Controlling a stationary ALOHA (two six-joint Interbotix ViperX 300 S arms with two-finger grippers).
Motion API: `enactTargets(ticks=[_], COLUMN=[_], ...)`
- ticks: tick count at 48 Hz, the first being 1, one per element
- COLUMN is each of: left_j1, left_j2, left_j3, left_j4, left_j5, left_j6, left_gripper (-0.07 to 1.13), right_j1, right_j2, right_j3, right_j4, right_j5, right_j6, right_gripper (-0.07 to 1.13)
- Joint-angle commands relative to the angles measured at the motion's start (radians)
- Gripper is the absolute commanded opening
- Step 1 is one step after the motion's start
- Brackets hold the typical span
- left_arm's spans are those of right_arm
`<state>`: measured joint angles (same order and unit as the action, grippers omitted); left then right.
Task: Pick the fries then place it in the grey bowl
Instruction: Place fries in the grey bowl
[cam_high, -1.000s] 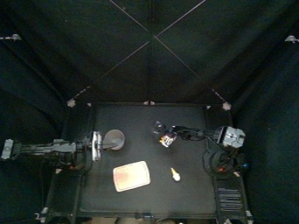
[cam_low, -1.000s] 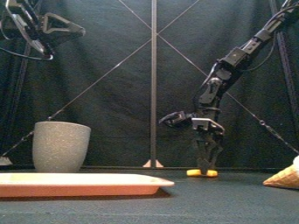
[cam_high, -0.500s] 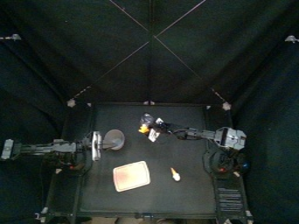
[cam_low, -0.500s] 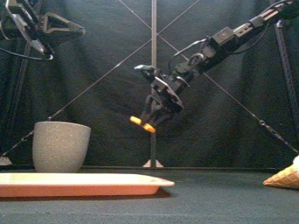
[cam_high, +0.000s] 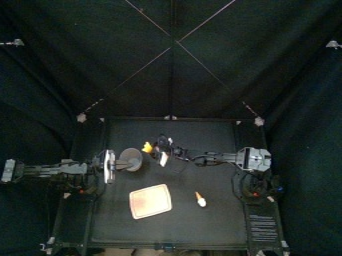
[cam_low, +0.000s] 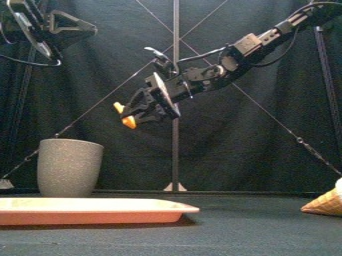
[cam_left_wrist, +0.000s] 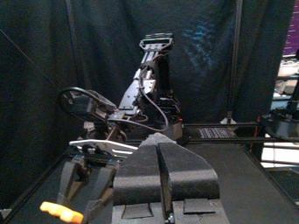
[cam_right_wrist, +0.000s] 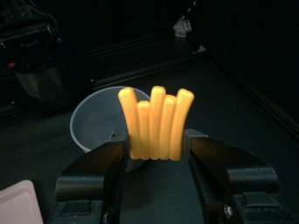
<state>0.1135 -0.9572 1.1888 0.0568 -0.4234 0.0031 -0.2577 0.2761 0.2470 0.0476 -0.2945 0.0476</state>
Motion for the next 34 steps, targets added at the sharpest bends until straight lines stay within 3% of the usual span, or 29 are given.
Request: enactTargets(ticks=[1,22,34], left_j1=[0.005,0.006,0.006], left_j2=[0.005,0.005,0.005], left_j3=[-0.009,-0.009,-0.008], left_j4=[0.002,0.000,0.000], left_j5=[-0.009,-0.009,-0.009], left_j6=[0.000,0.002,0.000], left_gripper=[-0.01,-0.01,-0.01], right_j1=[0.018,0.080,0.074], right_j2=[0.012,0.195,0.221], right_j3=[-0.080,-0.307,-0.319], right_j4=[0.002,-0.009,-0.008], right_j5=[-0.041,-0.003,0.069], right_j6=[-0.002,0.000,-0.003], right_gripper=[0.56,0.57,0.80])
